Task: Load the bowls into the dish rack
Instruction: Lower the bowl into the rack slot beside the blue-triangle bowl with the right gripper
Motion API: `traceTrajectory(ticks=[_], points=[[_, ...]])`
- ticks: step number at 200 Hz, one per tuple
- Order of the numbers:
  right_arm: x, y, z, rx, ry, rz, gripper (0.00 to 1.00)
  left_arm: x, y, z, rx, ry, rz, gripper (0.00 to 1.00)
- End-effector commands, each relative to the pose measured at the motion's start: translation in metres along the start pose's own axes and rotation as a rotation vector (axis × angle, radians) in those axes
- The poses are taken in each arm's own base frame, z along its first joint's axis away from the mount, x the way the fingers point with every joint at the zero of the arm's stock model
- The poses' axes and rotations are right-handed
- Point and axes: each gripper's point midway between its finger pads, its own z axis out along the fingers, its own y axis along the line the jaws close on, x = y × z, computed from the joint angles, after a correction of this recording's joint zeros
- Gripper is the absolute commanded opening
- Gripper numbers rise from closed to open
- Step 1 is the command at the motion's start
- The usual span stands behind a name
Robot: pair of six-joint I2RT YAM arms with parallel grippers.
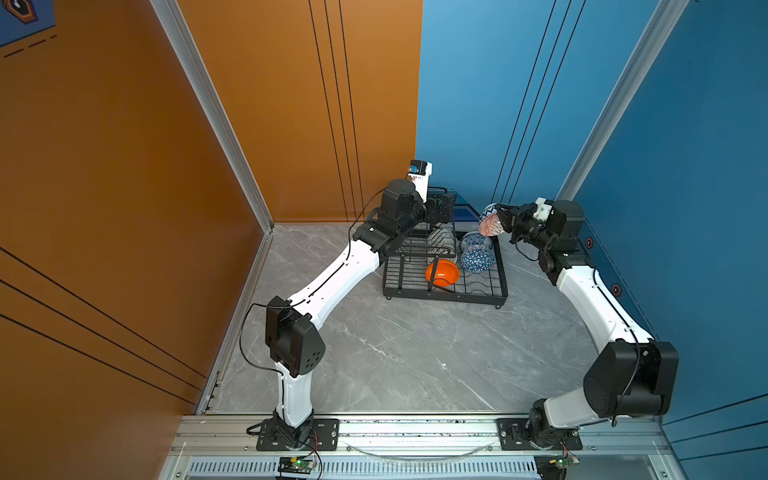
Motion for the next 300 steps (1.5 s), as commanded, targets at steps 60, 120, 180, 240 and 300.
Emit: traceTrajectory(ticks=[60,120,180,240,300], points=[[0.005,-0.056,-0.029,-0.032,-0.111,-0.072,0.0,0.022,-0.02,-0.016,0.084,0.14,0.062,0.98],[0.005,-0.091,-0.019,0.015,-0.171,-0.064,0.0,0.029,-0.027,-0.023,0.106,0.166,0.05,0.98],[0.016,-0.113,0.01,0.03,-0.142,-0.08,0.0,0.025,-0.024,-0.03,0.101,0.159,0.049,0.98],[0.016,-0.13,0.024,0.056,-0.168,-0.114,0.0,0.021,-0.018,-0.034,0.092,0.151,0.038,0.98],[0.022,-0.147,0.039,0.073,-0.172,-0.131,0.0,0.018,-0.008,-0.037,0.085,0.143,0.027,0.98]])
